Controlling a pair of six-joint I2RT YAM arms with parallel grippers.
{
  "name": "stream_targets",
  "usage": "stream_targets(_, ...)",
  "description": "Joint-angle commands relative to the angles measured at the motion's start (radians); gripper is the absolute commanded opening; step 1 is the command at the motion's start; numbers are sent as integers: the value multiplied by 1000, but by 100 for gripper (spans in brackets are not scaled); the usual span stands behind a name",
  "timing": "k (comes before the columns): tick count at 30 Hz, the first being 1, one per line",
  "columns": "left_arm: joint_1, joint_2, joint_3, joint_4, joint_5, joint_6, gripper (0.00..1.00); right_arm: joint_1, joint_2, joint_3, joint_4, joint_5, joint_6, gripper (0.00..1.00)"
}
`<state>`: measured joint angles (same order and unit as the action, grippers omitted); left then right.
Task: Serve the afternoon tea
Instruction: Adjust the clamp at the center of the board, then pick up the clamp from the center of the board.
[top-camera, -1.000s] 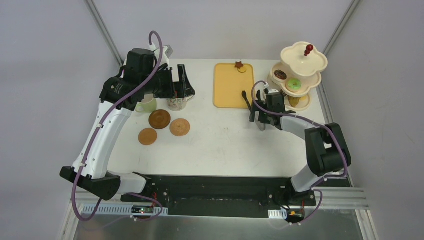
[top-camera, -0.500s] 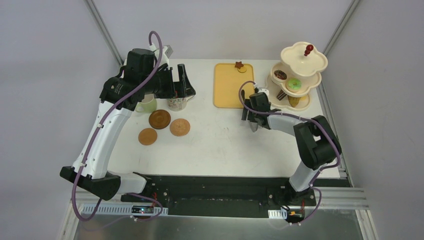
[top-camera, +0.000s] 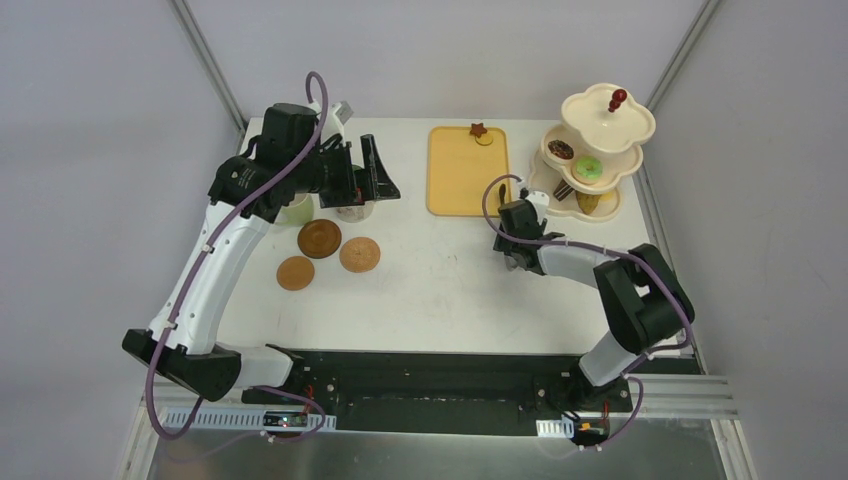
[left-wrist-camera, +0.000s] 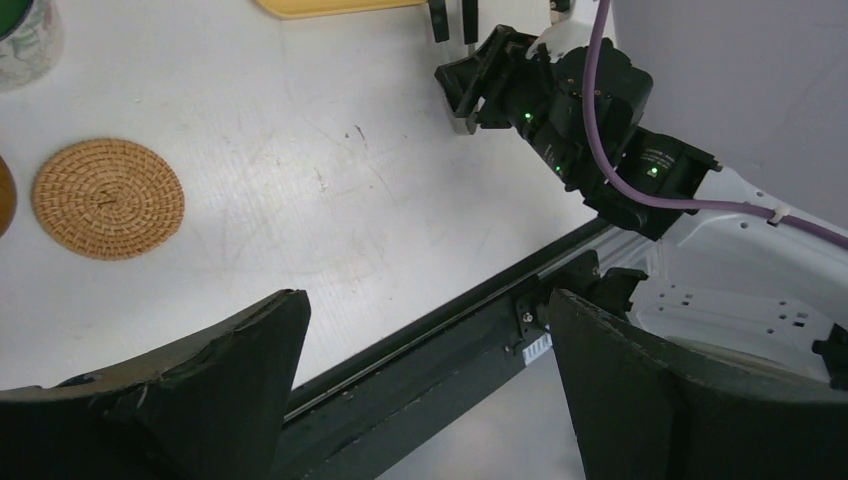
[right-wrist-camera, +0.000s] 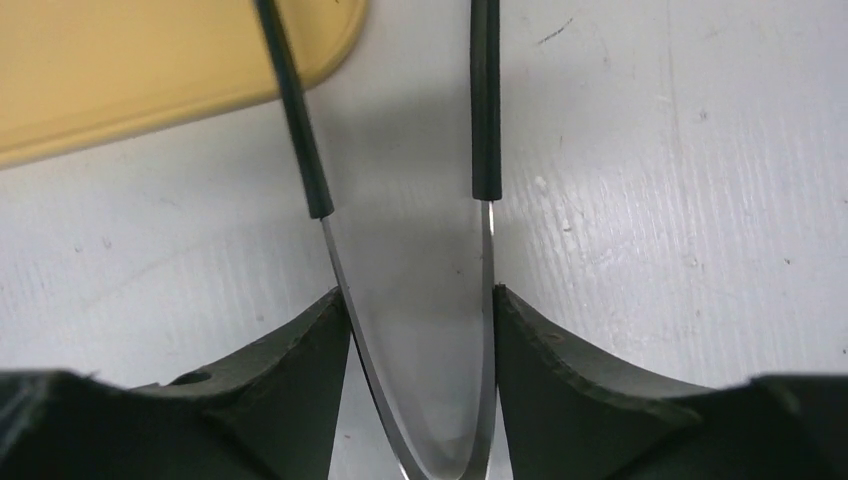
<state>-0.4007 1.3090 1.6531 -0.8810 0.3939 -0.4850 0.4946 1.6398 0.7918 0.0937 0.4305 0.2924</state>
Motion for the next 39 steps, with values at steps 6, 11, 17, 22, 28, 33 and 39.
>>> stream_targets(6, -10, -99, -88, 78, 94, -137, 92, 53, -207, -124, -78, 31, 80, 52)
stream_targets(11, -11, -163, -163, 71, 90, -164, 92, 119, -289, -182, -153, 142, 151, 74)
stream_targets(17, -10, -182, -172, -11, 83, -161, 92, 156, -259, -167, -141, 265, 225, 99)
stream_targets(22, -10, -202, -179, -37, 75, -157, 92, 233, -184, -174, -90, 430, 294, 99)
stream_targets(28, -10, -216, -166, -81, 78, -141, 92, 244, -131, -194, 142, 421, 151, 99)
stream_targets(33, -10, -247, -194, -39, 95, -187, 91, 248, -93, -301, 422, 360, 50, 92)
stream_targets(39, -10, -255, -194, -59, 90, -166, 90, 251, 8, -301, 539, 413, 33, 89)
